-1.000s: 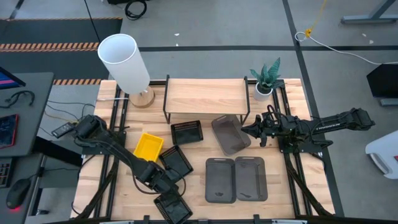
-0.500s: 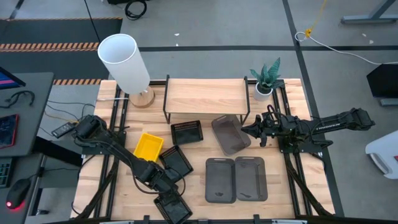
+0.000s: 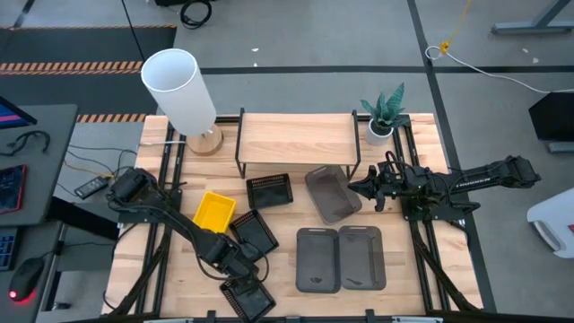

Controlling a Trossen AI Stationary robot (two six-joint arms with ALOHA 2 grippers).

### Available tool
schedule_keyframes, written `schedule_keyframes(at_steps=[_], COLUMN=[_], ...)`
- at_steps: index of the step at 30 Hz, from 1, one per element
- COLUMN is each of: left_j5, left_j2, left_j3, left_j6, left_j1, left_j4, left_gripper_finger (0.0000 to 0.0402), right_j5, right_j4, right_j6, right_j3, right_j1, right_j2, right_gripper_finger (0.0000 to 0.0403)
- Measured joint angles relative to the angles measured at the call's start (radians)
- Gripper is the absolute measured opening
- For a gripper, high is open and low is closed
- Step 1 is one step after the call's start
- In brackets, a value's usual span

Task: Stack baskets on shelf by color
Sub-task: Stack the bottom black bin on the center black bin

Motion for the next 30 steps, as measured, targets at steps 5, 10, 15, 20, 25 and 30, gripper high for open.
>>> schedule_keyframes(at_steps=[5,10,15,20,25,30], left_j5=[0.003,0.017,0.088,0.196,0.296,0.246], left_j2=[0.009,0.004,-0.022,-0.097,-0.184,-0.254], left_j3=[0.0,0.0,0.0,0.0,0.0,0.0], left_j6=[0.012,0.012,0.058,0.107,0.142,0.154], left_j1=[0.0,0.005,0.024,0.07,0.13,0.209], left_j4=[-0.013,-0.018,-0.046,-0.059,-0.064,-0.077], left_gripper_finger=[0.0066,0.001,0.001,0.0007,0.0007,0.0007], right_j5=[0.0,0.0,0.0,0.0,0.0,0.0], right_j4=[0.001,0.003,0.004,0.005,0.004,0.004], right_j6=[0.0,0.0,0.0,0.0,0.0,0.0], right_j3=[0.0,0.0,0.0,0.0,0.0,0.0], right_j1=[0.0,0.0,0.0,0.0,0.0,0.0], right_j2=[0.0,0.0,0.0,0.0,0.0,0.0], right_gripper_finger=[0.0014,0.0014,0.0014,0.0014,0.0014,0.0014])
